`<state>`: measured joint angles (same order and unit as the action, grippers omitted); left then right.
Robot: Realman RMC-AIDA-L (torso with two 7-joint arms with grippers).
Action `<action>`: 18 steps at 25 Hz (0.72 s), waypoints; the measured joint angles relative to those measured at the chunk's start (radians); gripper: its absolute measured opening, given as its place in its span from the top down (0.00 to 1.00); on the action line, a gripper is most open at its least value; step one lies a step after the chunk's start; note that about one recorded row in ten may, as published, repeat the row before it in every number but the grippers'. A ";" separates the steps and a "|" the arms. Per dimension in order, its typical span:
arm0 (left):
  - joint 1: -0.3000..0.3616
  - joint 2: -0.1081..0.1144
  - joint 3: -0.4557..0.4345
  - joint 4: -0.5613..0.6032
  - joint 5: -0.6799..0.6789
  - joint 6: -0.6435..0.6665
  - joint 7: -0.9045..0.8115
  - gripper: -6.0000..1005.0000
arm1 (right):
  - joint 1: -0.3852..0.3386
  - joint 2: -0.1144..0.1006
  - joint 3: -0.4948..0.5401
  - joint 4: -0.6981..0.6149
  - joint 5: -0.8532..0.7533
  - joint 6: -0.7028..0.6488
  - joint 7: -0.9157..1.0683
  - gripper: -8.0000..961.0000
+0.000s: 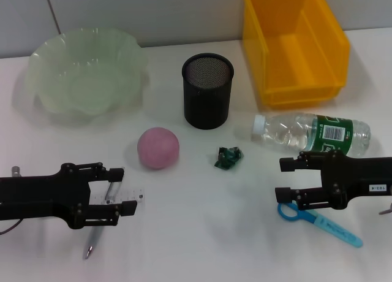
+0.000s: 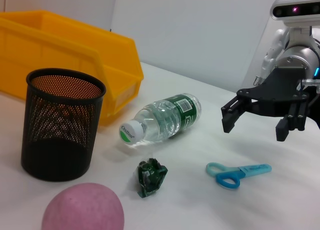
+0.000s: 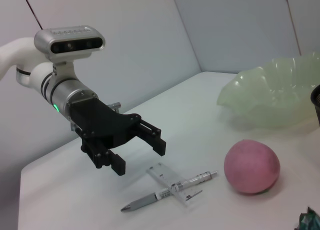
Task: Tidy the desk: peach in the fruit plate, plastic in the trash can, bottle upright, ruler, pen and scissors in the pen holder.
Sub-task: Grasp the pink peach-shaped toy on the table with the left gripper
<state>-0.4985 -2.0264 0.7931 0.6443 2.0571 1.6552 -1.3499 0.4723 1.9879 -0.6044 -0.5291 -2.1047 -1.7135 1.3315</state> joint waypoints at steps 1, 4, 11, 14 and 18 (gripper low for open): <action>0.000 0.000 0.000 0.000 0.000 0.000 0.000 0.22 | 0.000 0.000 0.000 0.000 0.000 0.000 0.000 0.15; 0.000 0.000 0.000 0.000 0.000 0.000 0.000 0.22 | 0.000 0.000 -0.002 0.000 0.000 0.000 0.000 0.15; 0.000 -0.001 0.000 0.000 0.000 0.000 0.000 0.22 | 0.000 0.000 -0.005 0.000 0.000 0.000 0.000 0.15; -0.001 -0.005 -0.004 0.000 -0.003 0.000 0.001 0.22 | 0.000 0.000 -0.006 0.000 0.000 0.000 0.000 0.15; -0.007 -0.018 -0.020 0.007 -0.013 -0.003 0.014 0.22 | 0.000 0.000 -0.005 0.000 0.000 0.001 0.000 0.15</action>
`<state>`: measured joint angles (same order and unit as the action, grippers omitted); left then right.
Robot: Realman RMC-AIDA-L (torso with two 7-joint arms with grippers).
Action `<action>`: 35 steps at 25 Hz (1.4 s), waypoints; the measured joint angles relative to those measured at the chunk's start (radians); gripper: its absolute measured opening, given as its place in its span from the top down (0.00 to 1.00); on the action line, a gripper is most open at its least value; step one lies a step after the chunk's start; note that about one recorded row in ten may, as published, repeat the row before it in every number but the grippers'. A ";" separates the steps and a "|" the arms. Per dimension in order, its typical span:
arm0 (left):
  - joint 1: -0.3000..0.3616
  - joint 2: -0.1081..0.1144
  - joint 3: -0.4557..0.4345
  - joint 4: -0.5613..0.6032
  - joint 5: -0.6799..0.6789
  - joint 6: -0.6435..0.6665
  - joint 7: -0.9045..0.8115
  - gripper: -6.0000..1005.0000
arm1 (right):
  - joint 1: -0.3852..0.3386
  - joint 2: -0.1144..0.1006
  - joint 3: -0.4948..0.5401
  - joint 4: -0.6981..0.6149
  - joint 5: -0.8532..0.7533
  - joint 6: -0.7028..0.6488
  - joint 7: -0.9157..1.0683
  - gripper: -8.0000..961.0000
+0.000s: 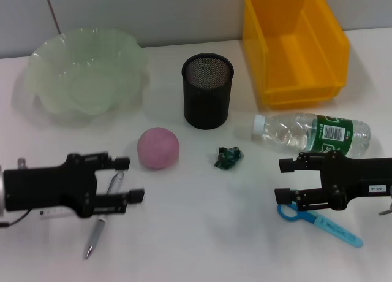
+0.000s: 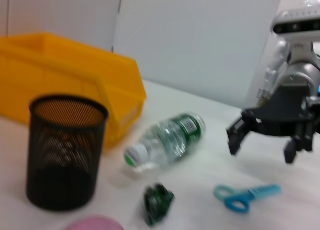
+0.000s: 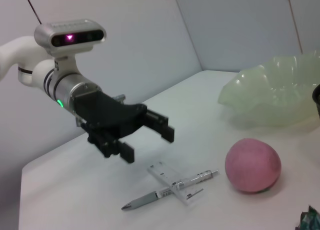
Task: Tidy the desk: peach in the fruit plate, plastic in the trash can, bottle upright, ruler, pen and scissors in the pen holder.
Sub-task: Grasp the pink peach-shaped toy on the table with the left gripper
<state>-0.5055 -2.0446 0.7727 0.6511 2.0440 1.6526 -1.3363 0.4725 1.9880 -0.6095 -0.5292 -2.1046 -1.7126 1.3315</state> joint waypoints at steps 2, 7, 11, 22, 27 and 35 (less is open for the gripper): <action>-0.008 -0.017 -0.023 0.012 -0.010 -0.015 0.025 0.22 | 0.000 0.000 0.000 0.000 0.000 0.001 0.000 0.15; -0.046 -0.025 -0.016 -0.050 -0.136 -0.135 0.154 0.22 | 0.000 0.000 0.000 0.000 0.000 0.002 0.000 0.15; -0.069 -0.030 -0.016 -0.083 -0.155 -0.200 0.214 0.23 | 0.000 0.000 0.002 0.000 0.000 0.002 0.000 0.15; -0.160 -0.035 0.205 -0.168 -0.187 -0.484 0.264 0.26 | -0.004 0.000 0.007 0.000 0.000 0.006 0.001 0.15; -0.168 -0.035 0.328 -0.168 -0.220 -0.598 0.249 0.27 | -0.005 0.000 0.007 0.000 0.000 0.009 0.001 0.15; -0.170 -0.031 0.395 -0.158 -0.210 -0.626 0.198 0.29 | -0.005 0.000 0.004 0.000 0.000 0.010 0.002 0.15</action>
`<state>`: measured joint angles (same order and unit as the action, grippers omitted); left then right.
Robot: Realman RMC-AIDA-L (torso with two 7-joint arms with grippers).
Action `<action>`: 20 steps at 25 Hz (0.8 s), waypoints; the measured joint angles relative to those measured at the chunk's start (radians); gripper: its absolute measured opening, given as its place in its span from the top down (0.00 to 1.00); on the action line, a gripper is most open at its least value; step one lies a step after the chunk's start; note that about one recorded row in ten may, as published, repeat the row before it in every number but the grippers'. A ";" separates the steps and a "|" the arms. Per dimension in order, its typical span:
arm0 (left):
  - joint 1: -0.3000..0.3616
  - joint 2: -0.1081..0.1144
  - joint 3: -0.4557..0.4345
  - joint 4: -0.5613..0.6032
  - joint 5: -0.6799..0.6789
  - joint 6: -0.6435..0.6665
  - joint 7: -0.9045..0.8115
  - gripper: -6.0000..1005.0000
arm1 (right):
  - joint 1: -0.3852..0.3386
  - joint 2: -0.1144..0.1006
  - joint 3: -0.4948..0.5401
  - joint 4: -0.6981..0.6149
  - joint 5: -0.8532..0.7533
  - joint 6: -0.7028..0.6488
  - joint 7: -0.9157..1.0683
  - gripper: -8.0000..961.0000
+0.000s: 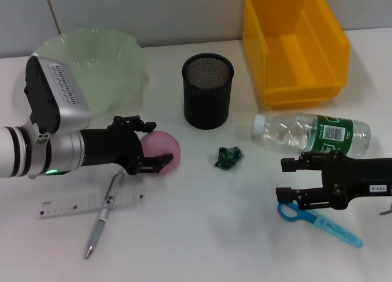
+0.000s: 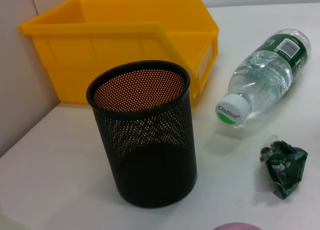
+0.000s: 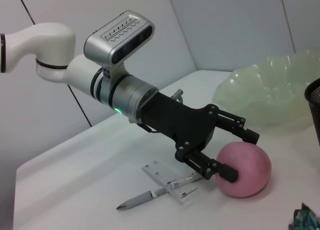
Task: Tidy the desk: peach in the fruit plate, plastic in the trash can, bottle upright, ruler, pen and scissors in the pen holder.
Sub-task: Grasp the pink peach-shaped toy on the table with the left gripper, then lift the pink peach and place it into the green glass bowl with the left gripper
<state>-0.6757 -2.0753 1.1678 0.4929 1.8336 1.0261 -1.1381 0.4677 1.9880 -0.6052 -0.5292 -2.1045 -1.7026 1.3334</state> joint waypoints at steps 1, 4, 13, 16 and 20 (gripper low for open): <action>0.000 0.000 0.000 0.000 0.000 0.000 0.000 0.29 | 0.000 0.000 0.000 0.000 0.000 0.000 0.000 0.15; 0.006 0.002 0.003 0.011 0.010 0.007 -0.008 0.30 | 0.000 0.000 0.001 0.000 0.000 0.000 0.001 0.15; 0.004 0.005 0.057 0.038 0.013 0.016 -0.051 0.32 | 0.003 0.000 -0.001 0.000 0.000 0.000 0.001 0.15; 0.015 0.005 0.052 0.065 0.008 0.042 -0.062 0.33 | 0.003 0.000 -0.002 -0.003 0.000 0.000 0.001 0.15; 0.029 0.005 0.038 0.105 0.006 0.088 -0.083 0.51 | 0.001 0.000 -0.004 -0.007 0.000 0.000 0.001 0.15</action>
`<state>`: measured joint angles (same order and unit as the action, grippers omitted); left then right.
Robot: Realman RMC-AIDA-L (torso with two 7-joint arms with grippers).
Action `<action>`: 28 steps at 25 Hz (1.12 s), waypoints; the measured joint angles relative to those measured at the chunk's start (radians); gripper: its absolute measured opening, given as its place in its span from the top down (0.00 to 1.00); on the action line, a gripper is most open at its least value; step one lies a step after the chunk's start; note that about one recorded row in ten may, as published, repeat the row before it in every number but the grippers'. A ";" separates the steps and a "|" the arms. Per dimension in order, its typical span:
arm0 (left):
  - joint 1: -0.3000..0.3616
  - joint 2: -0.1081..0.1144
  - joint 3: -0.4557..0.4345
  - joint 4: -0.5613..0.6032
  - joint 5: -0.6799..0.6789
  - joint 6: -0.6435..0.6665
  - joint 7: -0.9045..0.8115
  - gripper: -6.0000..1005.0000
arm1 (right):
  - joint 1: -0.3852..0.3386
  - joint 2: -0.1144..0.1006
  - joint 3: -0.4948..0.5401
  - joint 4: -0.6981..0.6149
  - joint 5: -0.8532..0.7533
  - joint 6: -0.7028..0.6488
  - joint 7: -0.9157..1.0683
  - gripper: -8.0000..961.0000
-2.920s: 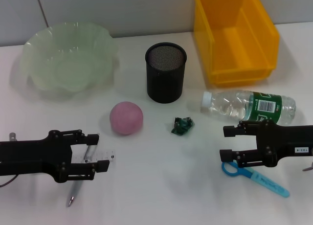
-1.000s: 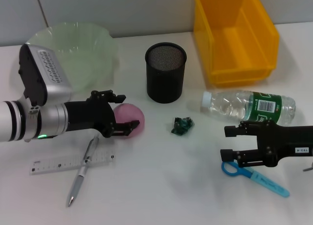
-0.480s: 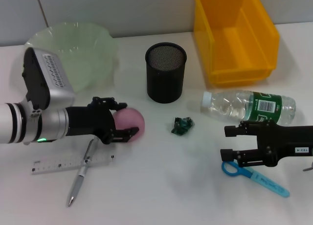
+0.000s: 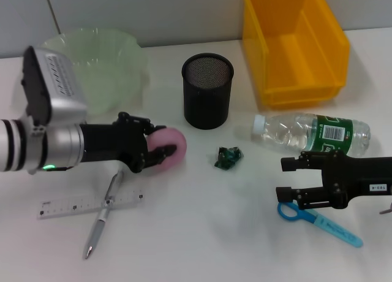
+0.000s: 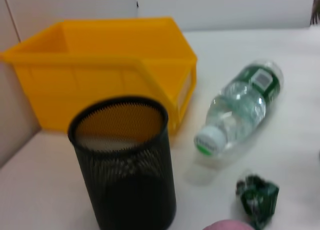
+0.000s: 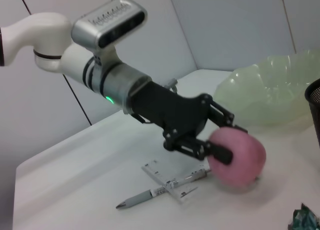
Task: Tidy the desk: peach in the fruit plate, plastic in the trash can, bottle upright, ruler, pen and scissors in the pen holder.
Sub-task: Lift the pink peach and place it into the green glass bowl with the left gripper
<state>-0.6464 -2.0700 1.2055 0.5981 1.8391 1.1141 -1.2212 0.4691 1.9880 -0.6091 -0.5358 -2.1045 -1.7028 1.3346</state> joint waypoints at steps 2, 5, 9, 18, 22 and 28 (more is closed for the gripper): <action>0.023 0.001 -0.038 0.046 -0.026 0.053 -0.011 0.57 | -0.001 0.000 -0.001 -0.001 0.000 0.000 0.000 0.15; 0.061 0.002 -0.098 0.095 -0.115 0.105 -0.006 0.60 | -0.002 0.000 -0.001 -0.001 0.000 0.000 0.000 0.15; 0.111 0.002 -0.194 0.106 -0.299 0.090 0.095 0.64 | -0.002 0.000 -0.002 -0.001 0.000 0.000 0.000 0.15; 0.053 -0.003 -0.262 -0.123 -0.661 -0.185 0.466 0.70 | -0.002 0.002 -0.001 -0.001 0.000 0.000 0.000 0.15; -0.002 -0.005 -0.259 -0.200 -0.686 -0.304 0.542 0.73 | 0.000 0.004 -0.001 -0.001 0.000 0.000 0.000 0.15; -0.045 -0.008 -0.246 -0.246 -0.683 -0.443 0.562 0.78 | 0.000 0.005 -0.001 -0.001 0.000 0.000 0.000 0.15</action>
<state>-0.6913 -2.0781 0.9593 0.3518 1.1560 0.6706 -0.6596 0.4696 1.9926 -0.6105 -0.5369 -2.1046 -1.7026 1.3346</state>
